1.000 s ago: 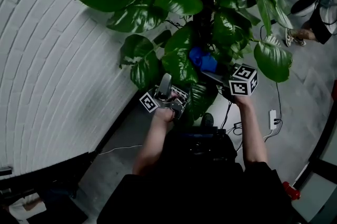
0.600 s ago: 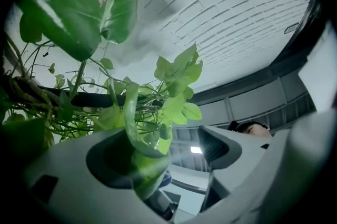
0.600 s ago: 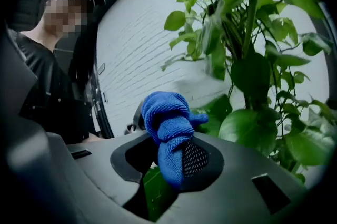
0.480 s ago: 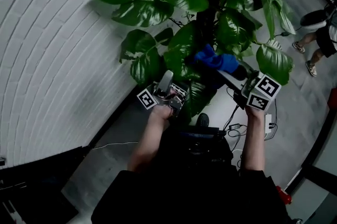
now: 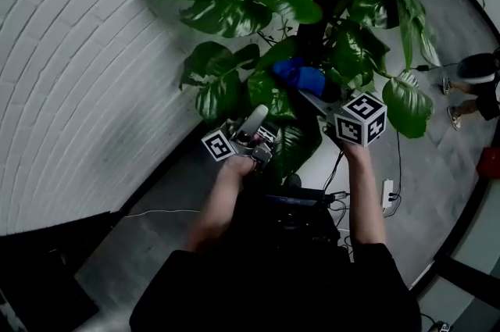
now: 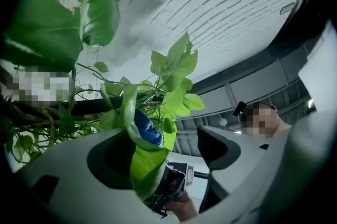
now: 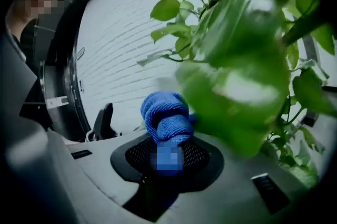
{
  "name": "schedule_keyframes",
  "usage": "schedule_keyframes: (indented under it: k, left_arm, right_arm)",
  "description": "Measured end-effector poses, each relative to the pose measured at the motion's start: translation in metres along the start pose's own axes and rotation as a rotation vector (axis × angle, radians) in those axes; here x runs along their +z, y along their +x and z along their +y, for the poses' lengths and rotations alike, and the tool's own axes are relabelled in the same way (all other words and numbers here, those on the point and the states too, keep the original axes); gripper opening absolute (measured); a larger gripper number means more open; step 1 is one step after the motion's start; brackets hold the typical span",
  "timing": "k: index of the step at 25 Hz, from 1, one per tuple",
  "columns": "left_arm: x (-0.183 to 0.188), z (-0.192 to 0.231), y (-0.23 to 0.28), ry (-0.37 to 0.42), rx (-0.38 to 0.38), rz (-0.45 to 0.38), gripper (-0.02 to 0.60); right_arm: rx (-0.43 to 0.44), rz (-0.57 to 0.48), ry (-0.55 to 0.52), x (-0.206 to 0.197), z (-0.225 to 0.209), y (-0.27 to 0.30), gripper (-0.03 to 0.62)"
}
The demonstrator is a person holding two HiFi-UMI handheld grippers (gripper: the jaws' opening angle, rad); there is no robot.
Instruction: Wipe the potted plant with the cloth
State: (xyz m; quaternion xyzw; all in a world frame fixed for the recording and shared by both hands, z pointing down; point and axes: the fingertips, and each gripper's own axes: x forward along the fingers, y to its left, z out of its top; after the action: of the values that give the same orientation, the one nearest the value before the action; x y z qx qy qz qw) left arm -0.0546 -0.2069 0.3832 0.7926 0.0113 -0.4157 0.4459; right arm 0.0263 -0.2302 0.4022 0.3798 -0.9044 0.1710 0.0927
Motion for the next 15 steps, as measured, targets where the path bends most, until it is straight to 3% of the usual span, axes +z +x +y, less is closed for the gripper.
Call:
schedule_keyframes:
  k: [5, 9, 15]
  left_arm:
    - [-0.003, -0.01, 0.002, 0.067, -0.014, 0.073, 0.395]
    - [-0.008, -0.018, 0.001, 0.108, -0.032, 0.12, 0.427]
    - [-0.001, -0.024, -0.009, 0.137, -0.047, 0.106, 0.44]
  right_arm:
    - [0.106, 0.083, -0.034, -0.026, 0.043, 0.015, 0.121]
    - [0.133, 0.152, -0.106, -0.04, 0.069, 0.014, 0.121]
    - [0.205, 0.221, -0.206, -0.055, 0.107, 0.016, 0.121]
